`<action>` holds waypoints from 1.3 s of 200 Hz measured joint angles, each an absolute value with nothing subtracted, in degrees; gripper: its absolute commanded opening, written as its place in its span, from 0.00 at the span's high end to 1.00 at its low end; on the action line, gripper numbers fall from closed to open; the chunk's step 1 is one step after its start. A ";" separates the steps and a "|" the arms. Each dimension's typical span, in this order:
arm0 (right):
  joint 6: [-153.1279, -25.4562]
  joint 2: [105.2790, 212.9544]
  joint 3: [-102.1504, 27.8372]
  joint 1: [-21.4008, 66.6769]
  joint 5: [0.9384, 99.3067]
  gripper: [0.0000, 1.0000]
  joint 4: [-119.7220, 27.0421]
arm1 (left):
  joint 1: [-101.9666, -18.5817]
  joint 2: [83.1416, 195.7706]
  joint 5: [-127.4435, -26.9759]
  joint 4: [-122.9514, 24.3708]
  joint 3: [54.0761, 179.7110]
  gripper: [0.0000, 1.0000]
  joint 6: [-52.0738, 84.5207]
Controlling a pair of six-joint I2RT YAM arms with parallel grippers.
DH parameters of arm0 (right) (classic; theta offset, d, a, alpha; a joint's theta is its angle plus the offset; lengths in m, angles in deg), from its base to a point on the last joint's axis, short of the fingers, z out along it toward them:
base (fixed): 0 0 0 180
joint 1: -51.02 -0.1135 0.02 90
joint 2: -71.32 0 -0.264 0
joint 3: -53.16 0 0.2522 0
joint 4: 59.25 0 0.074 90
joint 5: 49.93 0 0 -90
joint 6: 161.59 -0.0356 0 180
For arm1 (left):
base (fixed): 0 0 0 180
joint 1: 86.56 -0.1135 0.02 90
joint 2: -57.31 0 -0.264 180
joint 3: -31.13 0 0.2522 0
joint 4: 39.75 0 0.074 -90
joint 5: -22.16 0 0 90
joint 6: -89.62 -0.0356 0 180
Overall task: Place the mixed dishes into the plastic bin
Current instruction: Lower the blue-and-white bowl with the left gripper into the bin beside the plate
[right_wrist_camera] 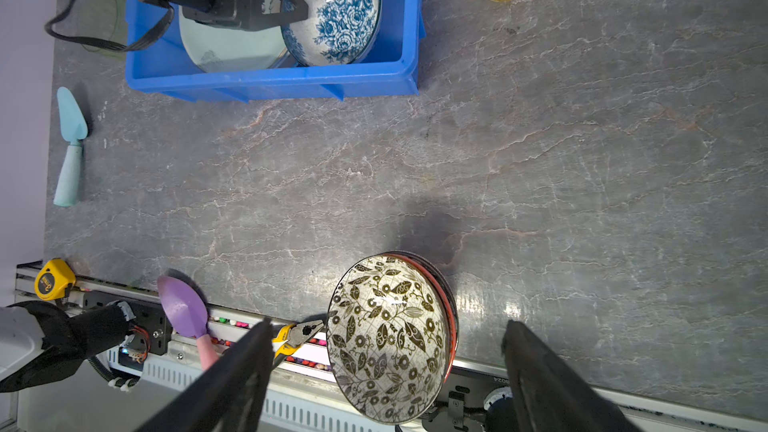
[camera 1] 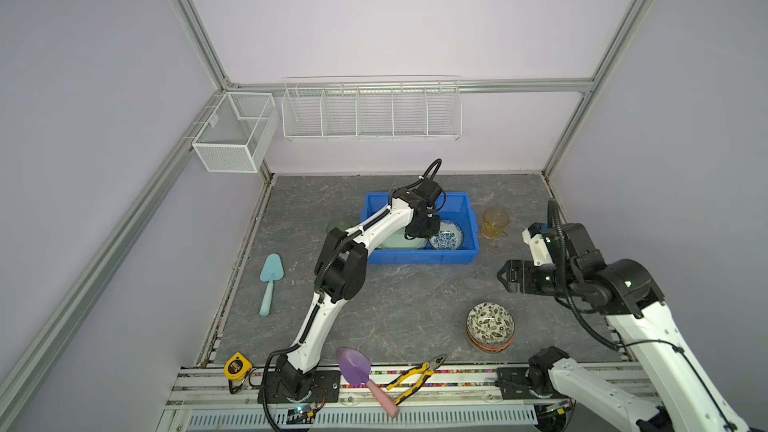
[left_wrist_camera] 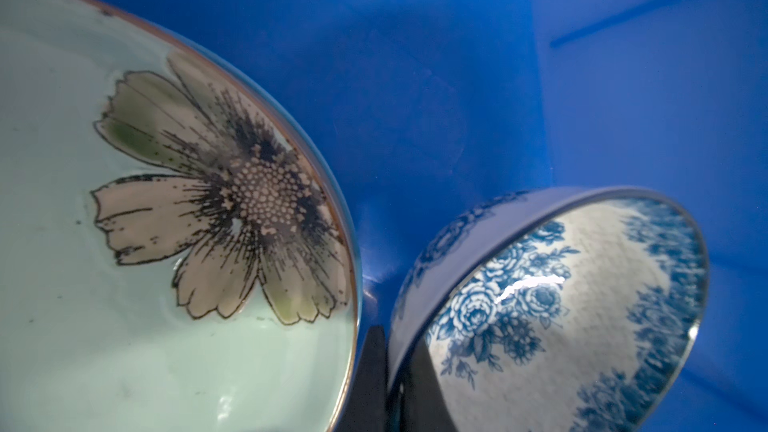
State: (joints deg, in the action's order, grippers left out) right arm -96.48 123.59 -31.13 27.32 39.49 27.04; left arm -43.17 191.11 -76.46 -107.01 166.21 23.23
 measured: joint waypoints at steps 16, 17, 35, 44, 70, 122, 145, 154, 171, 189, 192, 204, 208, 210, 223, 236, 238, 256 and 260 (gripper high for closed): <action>-95.91 124.55 -31.08 27.95 40.10 0.11 26.87 | -43.04 192.12 -77.25 -107.31 167.65 1.00 22.73; -95.89 124.61 -31.08 27.97 40.15 0.12 26.85 | -43.01 192.27 -77.31 -107.38 167.81 1.00 22.69; -95.14 125.34 -31.06 28.54 40.61 0.12 26.43 | -42.73 193.76 -77.62 -107.84 169.51 1.00 22.10; -94.88 125.47 -31.04 28.87 40.91 0.11 26.30 | -42.60 194.37 -77.55 -107.99 169.99 1.00 21.79; -94.07 125.51 -30.71 29.83 41.48 0.11 25.86 | -42.58 194.63 -77.51 -108.23 170.08 1.00 21.40; -93.39 125.49 -29.11 31.19 42.79 0.11 25.38 | -42.53 194.63 -77.88 -108.69 170.43 0.88 20.79; -93.07 125.49 -28.79 31.71 43.08 0.11 25.36 | -42.49 194.63 -78.38 -108.62 170.69 0.86 20.52; -92.94 125.49 -28.72 31.82 43.14 0.12 25.36 | -42.47 194.63 -78.49 -108.56 170.73 0.84 20.48; -92.72 125.49 -28.68 32.08 43.25 0.12 25.36 | -42.40 194.63 -79.46 -108.60 170.80 0.82 20.46; -92.52 125.49 -28.68 32.37 43.47 0.12 25.34 | -42.23 194.63 -80.13 -108.64 170.80 0.76 20.41; -92.52 125.49 -28.68 32.39 43.56 0.12 25.34 | -42.21 194.63 -80.31 -108.67 170.80 0.75 20.37; -92.48 125.49 -28.61 32.58 43.80 0.11 25.32 | -42.14 194.63 -80.61 -108.71 170.80 0.71 20.26; -92.48 125.49 -28.57 32.63 43.86 0.11 25.29 | -42.14 194.63 -80.70 -108.73 170.80 0.71 20.41; -92.45 125.49 -28.50 32.67 43.91 0.12 25.27 | -42.14 194.63 -80.79 -108.73 170.80 0.70 20.26; -92.32 125.49 -28.33 32.74 44.08 0.11 25.18 | -42.14 194.63 -80.99 -108.78 170.80 0.67 20.28; -92.17 125.49 -28.28 32.96 44.30 0.12 25.12 | -42.14 194.63 -81.01 -108.82 170.82 0.61 20.30; -92.13 125.47 -28.28 33.02 44.30 0.11 25.10 | -42.14 194.63 -81.05 -108.80 170.82 0.60 20.24; -91.86 125.47 -28.28 33.28 44.47 0.12 24.94 | -42.05 194.63 -81.12 -109.10 171.08 0.49 20.20; -91.80 125.47 -28.28 33.33 44.47 0.11 24.94 | -42.03 194.63 -80.99 -109.13 171.15 0.46 20.59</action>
